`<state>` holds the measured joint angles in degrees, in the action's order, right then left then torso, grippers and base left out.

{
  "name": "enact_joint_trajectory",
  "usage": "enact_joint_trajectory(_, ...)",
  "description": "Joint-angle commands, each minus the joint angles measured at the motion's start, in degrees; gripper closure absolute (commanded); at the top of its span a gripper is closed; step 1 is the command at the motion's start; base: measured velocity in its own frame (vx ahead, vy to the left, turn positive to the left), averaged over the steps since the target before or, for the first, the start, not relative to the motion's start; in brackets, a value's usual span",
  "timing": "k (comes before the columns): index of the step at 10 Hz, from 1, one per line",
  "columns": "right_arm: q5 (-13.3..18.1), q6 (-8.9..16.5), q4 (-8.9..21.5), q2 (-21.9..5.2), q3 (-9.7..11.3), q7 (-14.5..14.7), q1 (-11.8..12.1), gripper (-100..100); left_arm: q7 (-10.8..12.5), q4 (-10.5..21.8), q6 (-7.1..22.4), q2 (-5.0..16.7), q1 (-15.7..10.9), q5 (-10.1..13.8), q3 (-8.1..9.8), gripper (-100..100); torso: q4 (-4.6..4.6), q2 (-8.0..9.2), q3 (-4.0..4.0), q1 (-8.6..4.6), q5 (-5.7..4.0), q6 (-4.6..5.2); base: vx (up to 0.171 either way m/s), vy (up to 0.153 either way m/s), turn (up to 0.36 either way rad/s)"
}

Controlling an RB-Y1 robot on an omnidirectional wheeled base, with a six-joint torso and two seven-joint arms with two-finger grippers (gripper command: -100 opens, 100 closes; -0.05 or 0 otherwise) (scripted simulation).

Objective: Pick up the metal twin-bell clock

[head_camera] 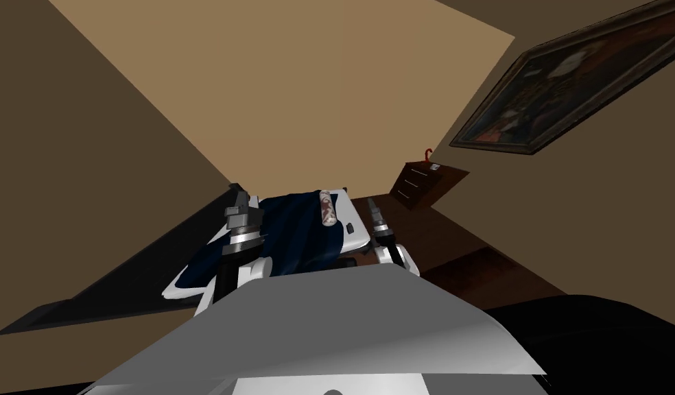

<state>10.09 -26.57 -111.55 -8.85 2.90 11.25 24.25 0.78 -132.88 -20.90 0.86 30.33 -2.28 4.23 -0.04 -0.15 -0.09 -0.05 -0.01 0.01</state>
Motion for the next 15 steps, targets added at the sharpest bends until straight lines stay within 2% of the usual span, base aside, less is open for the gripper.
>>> enact_joint_trajectory(1,1.55,1.27,2.22,-0.29,0.43,2.86,-0.74,-100,0.00,0.00,0.00,0.00,0.00,0.00,0.00,0,0.00,0.00,0.00,0.00,0.00,0.00,0.029,-0.014,0.068)
enact_joint_trajectory(2,1.55,1.27,2.22,-0.29,0.43,3.44,-0.74,-100,0.00,0.00,0.00,0.00,0.00,0.00,0.00,0,0.00,0.01,0.01,0.01,0.00,-0.01,0.026,-0.012,0.040)
enact_joint_trajectory(3,2.94,2.25,4.54,-0.45,0.80,5.62,-1.54,-100,0.00,0.00,0.00,0.00,0.00,0.00,0.00,0,0.01,0.03,0.02,0.01,0.00,0.00,0.036,-0.016,0.083)
enact_joint_trajectory(4,2.94,2.25,4.54,-0.45,0.80,6.23,-1.54,-100,0.00,0.00,0.00,0.00,0.00,0.00,0.00,0,0.00,0.00,0.01,0.00,0.00,-0.01,0.031,-0.018,0.033)
enact_joint_trajectory(5,4.38,3.26,6.95,-0.56,1.17,8.43,-2.37,-100,0.00,0.00,0.00,0.00,0.00,0.00,0.00,0,0.00,0.01,0.01,0.00,0.00,0.00,0.036,-0.017,0.069)
enact_joint_trajectory(6,4.38,3.26,6.95,-0.56,1.17,9.11,-2.37,-100,0.00,0.00,0.00,0.00,0.00,0.00,0.00,0,0.00,-0.02,-0.01,0.00,0.00,-0.02,0.030,-0.018,0.038)
enact_joint_trajectory(7,5.84,4.31,9.46,-0.63,1.56,11.40,-3.24,-100,0.00,0.00,0.00,0.00,0.00,0.00,0.00,0,0.00,0.01,0.01,0.00,0.00,0.01,0.035,-0.015,0.079)
enact_joint_trajectory(8,5.84,4.31,9.46,-0.63,1.56,12.05,-3.24,-100,0.00,0.00,0.00,0.00,0.00,0.00,0.00,0,0.00,-0.01,0.00,0.01,0.00,-0.01,0.027,-0.014,0.043)
enact_joint_trajectory(9,7.34,5.38,11.53,-0.67,1.96,14.26,-4.15,-100,0.00,0.00,0.00,0.00,0.00,0.00,0.00,0,0.01,0.02,0.01,0.01,0.01,0.01,0.026,-0.021,0.084)
enact_joint_trajectory(10,7.34,5.38,12.08,-0.67,1.96,15.04,-4.15,-100,0.00,0.00,0.00,0.00,0.00,0.00,0.00,0,0.01,0.02,0.01,-0.02,0.00,-0.01,0.024,-0.023,0.037)
enact_joint_trajectory(11,8.85,6.49,14.44,-0.68,2.37,17.16,-5.10,-100,0.00,0.00,0.00,0.00,0.00,0.00,0.00,0,0.01,0.03,0.02,-0.01,0.00,0.01,0.025,-0.020,0.061)
enact_joint_trajectory(12,8.85,6.49,14.78,-0.68,2.37,18.09,-5.10,-100,0.00,0.00,0.00,0.00,0.00,0.00,0.00,0,0.01,0.03,0.02,-0.01,0.00,0.00,0.022,-0.016,0.045)
enact_joint_trajectory(13,10.39,7.62,17.15,-0.65,2.78,19.91,-6.08,-100,0.00,0.00,0.00,0.00,0.00,0.00,0.00,0,0.01,0.05,0.03,0.00,0.00,0.01,0.022,-0.020,0.089)
enact_joint_trajectory(14,10.39,7.62,17.58,-0.65,2.78,21.17,-6.08,-100,0.00,0.00,0.00,0.00,0.00,0.00,0.00,0,0.01,0.04,0.02,0.00,0.00,-0.01,0.021,-0.018,0.044)
enact_joint_trajectory(15,11.93,8.77,19.33,-0.60,3.20,22.96,-7.09,-100,0.00,0.00,0.00,0.00,0.00,0.00,0.00,0,0.01,0.06,0.03,0.01,0.00,0.02,0.026,-0.017,0.071)
